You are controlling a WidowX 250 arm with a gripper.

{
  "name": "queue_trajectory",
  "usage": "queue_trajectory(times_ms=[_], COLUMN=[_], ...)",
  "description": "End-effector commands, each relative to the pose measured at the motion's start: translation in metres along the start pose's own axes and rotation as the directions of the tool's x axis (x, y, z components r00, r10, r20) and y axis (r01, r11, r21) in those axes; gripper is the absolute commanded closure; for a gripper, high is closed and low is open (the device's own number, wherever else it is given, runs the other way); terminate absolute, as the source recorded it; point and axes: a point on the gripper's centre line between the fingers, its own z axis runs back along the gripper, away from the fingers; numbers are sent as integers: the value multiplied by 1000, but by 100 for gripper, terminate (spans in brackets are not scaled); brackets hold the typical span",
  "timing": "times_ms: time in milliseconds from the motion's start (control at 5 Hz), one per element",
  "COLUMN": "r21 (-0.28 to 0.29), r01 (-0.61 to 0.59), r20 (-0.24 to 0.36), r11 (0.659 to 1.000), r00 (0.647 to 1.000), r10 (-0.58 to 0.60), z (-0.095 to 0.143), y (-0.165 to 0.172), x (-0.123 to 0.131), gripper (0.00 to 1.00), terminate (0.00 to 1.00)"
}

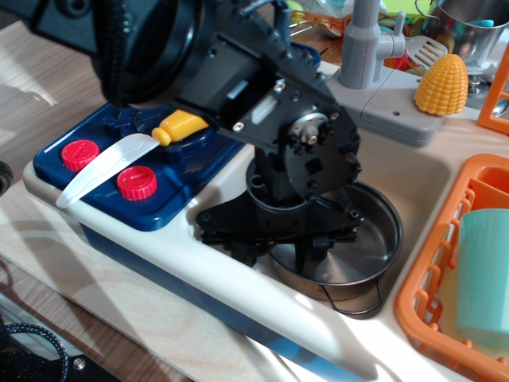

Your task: Put pan on stove from sink

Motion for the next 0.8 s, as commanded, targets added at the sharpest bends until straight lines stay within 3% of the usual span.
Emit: queue_trajectory(times_ms=[0, 400, 600], r21=[-14, 101, 157], r01=[12, 28, 37], r20=[1, 0, 50], r11=[1000, 995, 987], r00=[1000, 1000, 998], r10=[-12, -28, -45], z=[-1, 61, 94], y=[-8, -10, -3], x=[10, 28, 39], gripper=[100, 100, 100], terminate=[0, 0, 0])
